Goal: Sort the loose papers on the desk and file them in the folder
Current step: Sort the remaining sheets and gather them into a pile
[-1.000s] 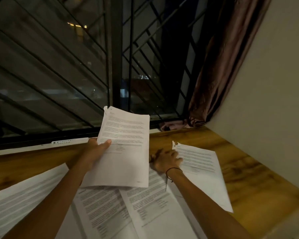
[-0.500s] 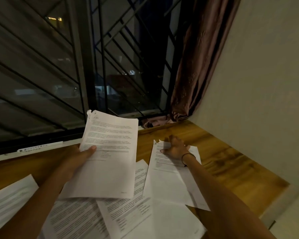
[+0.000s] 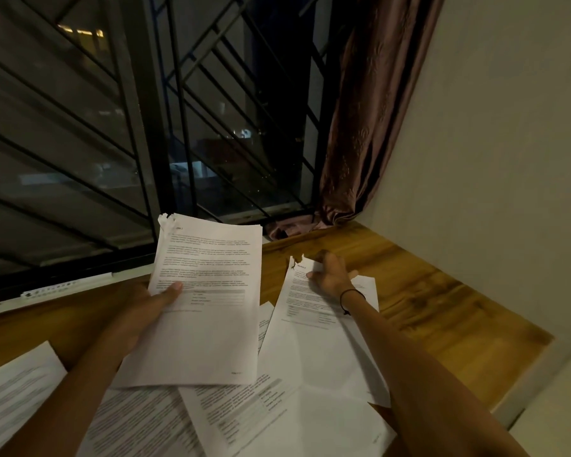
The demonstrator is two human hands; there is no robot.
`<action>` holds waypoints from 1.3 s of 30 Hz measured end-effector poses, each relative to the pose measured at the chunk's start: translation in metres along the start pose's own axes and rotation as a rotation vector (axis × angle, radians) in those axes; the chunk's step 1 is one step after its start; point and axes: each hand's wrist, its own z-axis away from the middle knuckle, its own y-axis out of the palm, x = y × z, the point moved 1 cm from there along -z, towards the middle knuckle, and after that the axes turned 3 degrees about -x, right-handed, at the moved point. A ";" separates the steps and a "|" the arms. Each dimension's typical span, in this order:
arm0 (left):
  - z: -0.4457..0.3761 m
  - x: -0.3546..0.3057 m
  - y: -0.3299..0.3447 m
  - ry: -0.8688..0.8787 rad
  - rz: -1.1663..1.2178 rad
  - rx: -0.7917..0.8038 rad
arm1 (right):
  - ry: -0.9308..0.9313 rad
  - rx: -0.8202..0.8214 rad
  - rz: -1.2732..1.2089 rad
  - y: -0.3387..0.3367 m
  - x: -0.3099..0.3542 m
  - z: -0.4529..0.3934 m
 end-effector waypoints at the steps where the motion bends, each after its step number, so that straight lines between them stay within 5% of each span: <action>1: 0.001 0.000 0.000 0.000 -0.001 -0.002 | -0.028 -0.016 -0.025 0.001 -0.003 -0.006; 11: -0.001 0.003 -0.028 0.011 0.008 -0.033 | -0.129 0.006 -0.050 -0.028 0.041 0.036; 17: 0.009 0.002 -0.074 0.004 0.023 -0.136 | -0.273 -0.052 0.214 -0.046 0.086 0.083; 21: 0.015 0.003 -0.104 0.000 0.094 -0.205 | -0.419 0.333 0.017 -0.043 0.124 0.123; 26: 0.020 0.004 -0.130 -0.016 0.136 -0.246 | -0.666 0.613 0.246 -0.010 0.155 0.154; 39: 0.021 0.007 -0.151 -0.041 0.239 -0.369 | -0.706 0.643 0.389 0.001 0.166 0.157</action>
